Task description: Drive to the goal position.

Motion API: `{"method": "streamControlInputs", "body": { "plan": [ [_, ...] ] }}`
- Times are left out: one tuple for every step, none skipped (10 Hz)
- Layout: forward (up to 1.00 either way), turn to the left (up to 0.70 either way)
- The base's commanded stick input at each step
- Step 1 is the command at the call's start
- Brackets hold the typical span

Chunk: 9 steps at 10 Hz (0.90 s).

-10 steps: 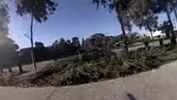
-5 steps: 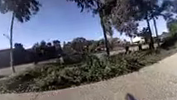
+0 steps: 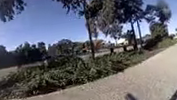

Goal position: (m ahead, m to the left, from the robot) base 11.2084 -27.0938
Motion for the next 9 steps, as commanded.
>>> {"method": "streamControlInputs", "body": {
  "plan": [
    [0.0, -1.0],
    [0.0, -1.0],
    [0.0, -1.0],
    [0.0, -1.0],
    [0.0, -1.0],
    [0.0, -1.0],
    [0.0, -1.0],
    [0.0, -1.0],
    [0.0, -1.0]
  ]
}}
